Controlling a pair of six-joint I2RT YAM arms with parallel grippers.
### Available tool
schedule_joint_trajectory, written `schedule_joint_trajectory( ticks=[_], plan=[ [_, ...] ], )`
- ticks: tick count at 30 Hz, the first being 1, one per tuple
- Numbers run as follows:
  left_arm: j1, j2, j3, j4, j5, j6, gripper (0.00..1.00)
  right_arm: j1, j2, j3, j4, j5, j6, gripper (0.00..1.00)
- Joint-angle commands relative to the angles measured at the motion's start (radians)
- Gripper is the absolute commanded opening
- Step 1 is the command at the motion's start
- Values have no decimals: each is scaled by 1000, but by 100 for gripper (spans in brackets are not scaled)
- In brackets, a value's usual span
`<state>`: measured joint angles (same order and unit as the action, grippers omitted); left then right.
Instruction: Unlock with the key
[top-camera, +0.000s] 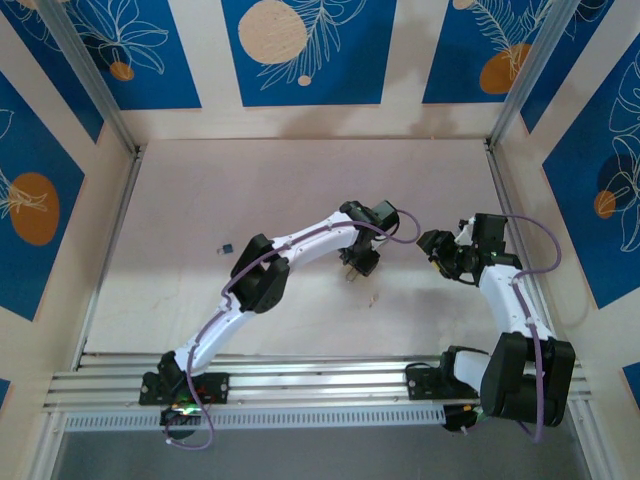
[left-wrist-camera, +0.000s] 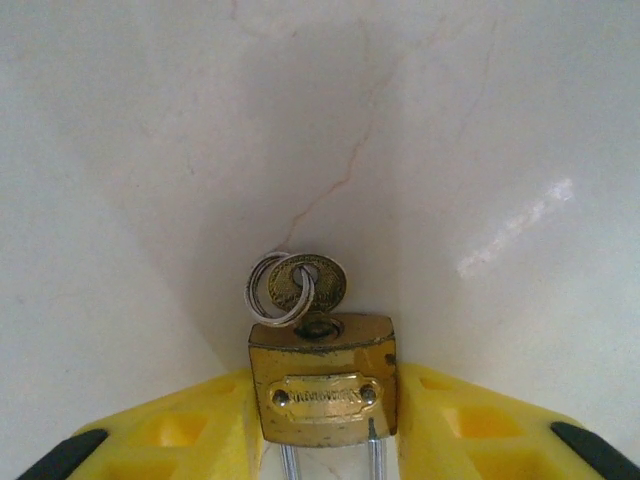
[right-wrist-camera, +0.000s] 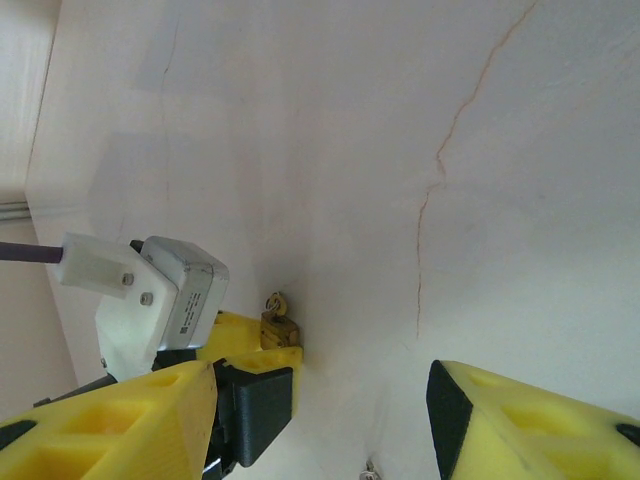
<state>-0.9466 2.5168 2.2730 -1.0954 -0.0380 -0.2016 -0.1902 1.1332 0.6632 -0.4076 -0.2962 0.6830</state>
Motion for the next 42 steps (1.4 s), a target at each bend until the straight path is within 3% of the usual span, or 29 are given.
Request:
schedule_joint_trajectory(
  ticks=[1,13,28,31,39,42],
  plan=[
    [0,69,-1,-32,-28,37,30,-4,-15,-3,4,-30,-13,59],
    [1,-106,-136,99,-96,180,28,12,0,1,7,-50,-19,59],
    [22,-460,-593,467,-89,271,30,88,39,-8,61,-115,-28,58],
    [22,-543,-712,589,-72,301,31,139,53,5,87,-160,-48,54],
    [22,-783,-1084,1018,-27,396,32,305,100,65,156,-179,-59,29],
    [22,-827,-1136,1071,-15,416,32,362,137,101,175,-183,-72,26]
  ],
)
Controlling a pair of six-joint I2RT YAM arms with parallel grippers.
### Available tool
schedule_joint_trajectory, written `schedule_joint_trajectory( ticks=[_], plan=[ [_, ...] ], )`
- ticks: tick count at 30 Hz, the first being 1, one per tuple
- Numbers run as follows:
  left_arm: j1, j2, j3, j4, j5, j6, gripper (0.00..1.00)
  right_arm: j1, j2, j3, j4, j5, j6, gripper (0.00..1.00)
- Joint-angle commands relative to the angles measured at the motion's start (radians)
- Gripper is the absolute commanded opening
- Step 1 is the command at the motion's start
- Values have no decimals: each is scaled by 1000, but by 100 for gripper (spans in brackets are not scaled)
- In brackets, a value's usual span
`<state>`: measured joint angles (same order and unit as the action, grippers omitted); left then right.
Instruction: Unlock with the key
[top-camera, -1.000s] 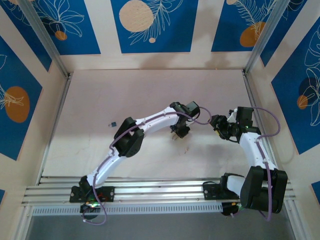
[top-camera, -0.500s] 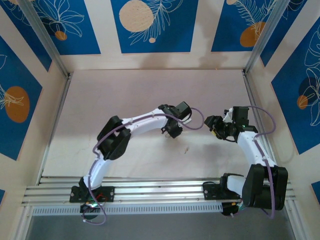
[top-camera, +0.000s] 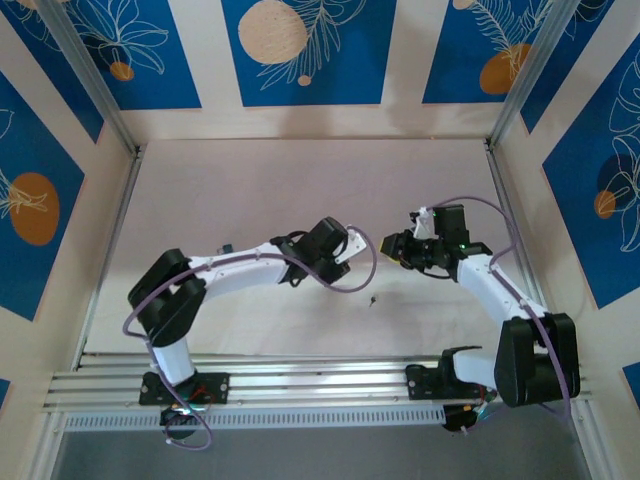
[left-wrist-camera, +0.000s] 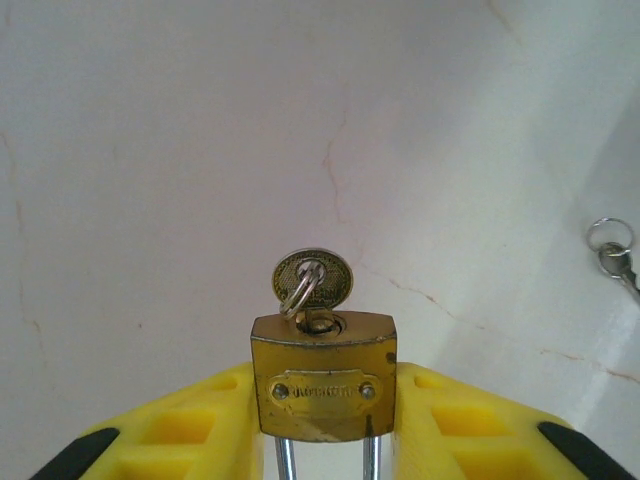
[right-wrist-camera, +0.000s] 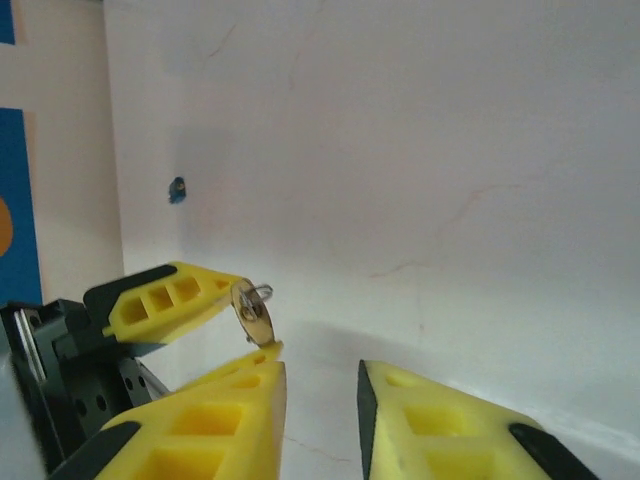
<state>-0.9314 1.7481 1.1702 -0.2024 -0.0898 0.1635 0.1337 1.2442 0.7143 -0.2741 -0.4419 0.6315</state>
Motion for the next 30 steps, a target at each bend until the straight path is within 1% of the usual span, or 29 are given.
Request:
schedule_joint_trajectory(
  ticks=[1,5,12,16,27,30],
  plan=[
    [6,-65,-37,179,39,57,31,54,35,61,45,-38,-30,26],
    [6,-97,-61,193,59,63,31,107,78,100,60,-40,-58,25],
    [5,-113,-88,204,46,65,31,149,127,145,53,-39,-70,24],
    [5,-113,-88,207,41,74,31,159,135,147,55,-34,-70,23],
    [5,-102,-67,204,44,78,30,177,160,143,73,-69,-78,24],
    [5,-97,-61,206,47,76,30,178,153,139,73,-65,-78,22]
  ],
)
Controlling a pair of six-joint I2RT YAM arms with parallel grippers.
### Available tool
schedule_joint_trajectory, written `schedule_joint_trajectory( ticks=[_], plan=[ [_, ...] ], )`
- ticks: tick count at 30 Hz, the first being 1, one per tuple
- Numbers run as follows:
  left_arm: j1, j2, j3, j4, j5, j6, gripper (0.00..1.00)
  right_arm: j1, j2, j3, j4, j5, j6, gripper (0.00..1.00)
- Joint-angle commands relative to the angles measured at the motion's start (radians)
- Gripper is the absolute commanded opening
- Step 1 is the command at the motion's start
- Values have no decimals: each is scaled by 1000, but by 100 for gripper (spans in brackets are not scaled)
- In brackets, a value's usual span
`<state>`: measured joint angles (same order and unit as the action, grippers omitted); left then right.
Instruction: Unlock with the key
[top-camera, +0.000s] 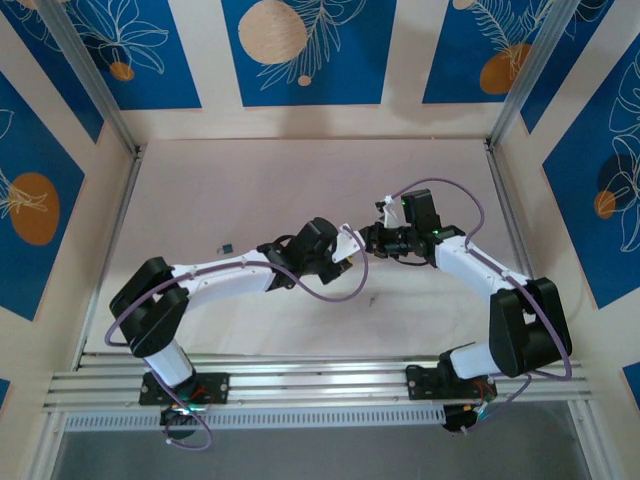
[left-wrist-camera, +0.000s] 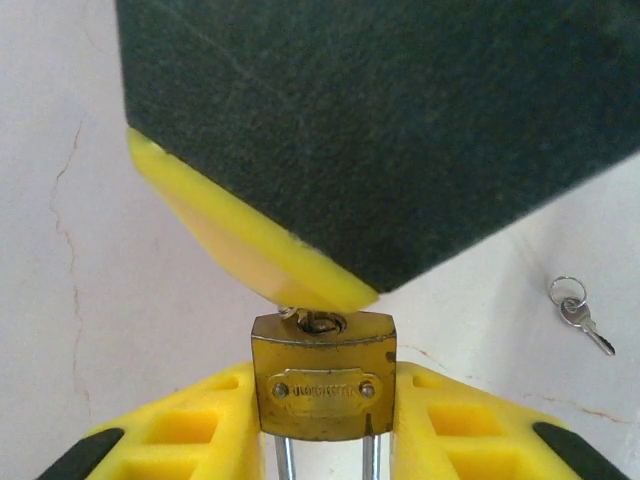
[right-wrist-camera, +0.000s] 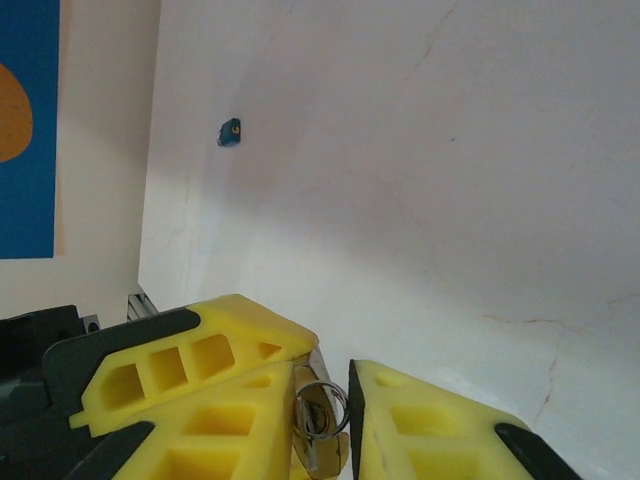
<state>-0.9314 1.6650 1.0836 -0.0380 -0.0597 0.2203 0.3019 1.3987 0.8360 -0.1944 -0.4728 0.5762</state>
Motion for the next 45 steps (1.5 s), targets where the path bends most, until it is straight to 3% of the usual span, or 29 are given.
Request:
schedule_joint_trajectory(
  ticks=[1,18,26,37,45],
  plan=[
    [5,-12,28,40,17,19,30,11,-3,16,-7,-33,-22,20],
    [6,-14,44,33,1,28,27,28,-15,-3,-17,-48,-30,21],
    [6,-13,53,30,-9,24,26,29,-24,-2,-28,-39,-30,2],
    [-6,-46,5,185,-167,115,22,49,6,-14,-11,24,98,0],
    [-58,-29,-46,375,-304,311,22,72,42,-16,52,27,249,0]
  ],
)
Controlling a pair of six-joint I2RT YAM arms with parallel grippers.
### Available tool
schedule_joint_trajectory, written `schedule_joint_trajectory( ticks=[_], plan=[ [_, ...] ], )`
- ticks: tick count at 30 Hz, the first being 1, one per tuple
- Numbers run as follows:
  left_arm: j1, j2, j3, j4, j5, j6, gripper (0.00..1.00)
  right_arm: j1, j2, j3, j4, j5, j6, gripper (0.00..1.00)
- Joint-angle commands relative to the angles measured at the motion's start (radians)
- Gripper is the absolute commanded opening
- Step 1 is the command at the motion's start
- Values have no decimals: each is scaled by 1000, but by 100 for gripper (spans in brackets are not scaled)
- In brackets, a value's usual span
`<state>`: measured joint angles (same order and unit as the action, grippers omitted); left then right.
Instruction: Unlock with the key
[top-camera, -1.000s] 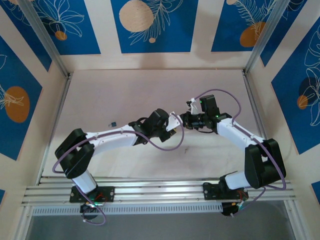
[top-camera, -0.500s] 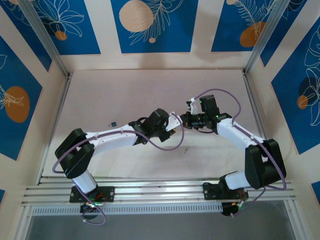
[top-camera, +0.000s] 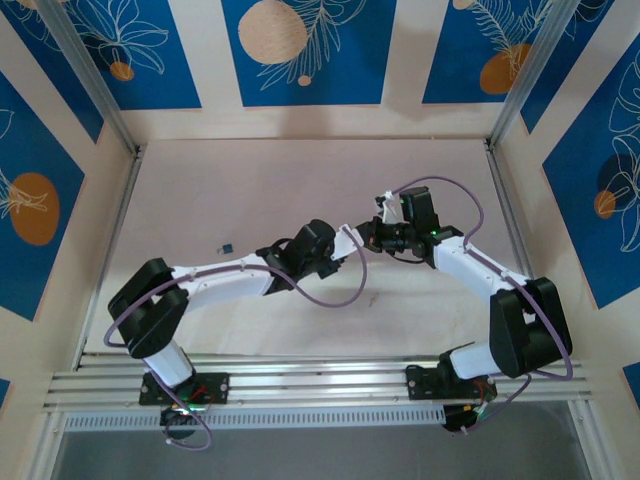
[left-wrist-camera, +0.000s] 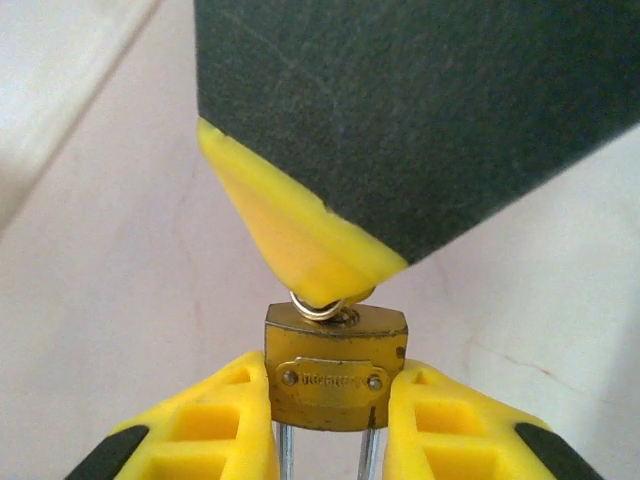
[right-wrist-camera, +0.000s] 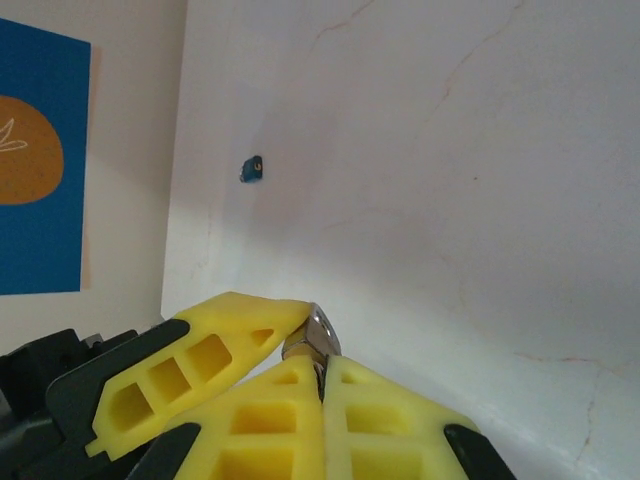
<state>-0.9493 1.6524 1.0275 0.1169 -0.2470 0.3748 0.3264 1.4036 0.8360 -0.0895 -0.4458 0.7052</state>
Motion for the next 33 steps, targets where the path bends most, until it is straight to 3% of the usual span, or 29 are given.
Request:
schedule_joint_trajectory(
  ticks=[1,8,17,28,33],
  plan=[
    [-44,-9,7,243,-124,176,22,51,44,-17,-39,-5,139,0],
    [-74,29,-34,414,-167,295,22,52,52,-39,69,-26,267,0],
    [-78,58,-45,511,-189,346,20,55,63,-39,73,-32,287,0],
    [-77,62,-26,464,-187,318,19,50,55,-37,42,-15,258,0],
    [-75,54,-27,423,-183,280,19,41,31,-26,-3,14,223,8]
  ],
)
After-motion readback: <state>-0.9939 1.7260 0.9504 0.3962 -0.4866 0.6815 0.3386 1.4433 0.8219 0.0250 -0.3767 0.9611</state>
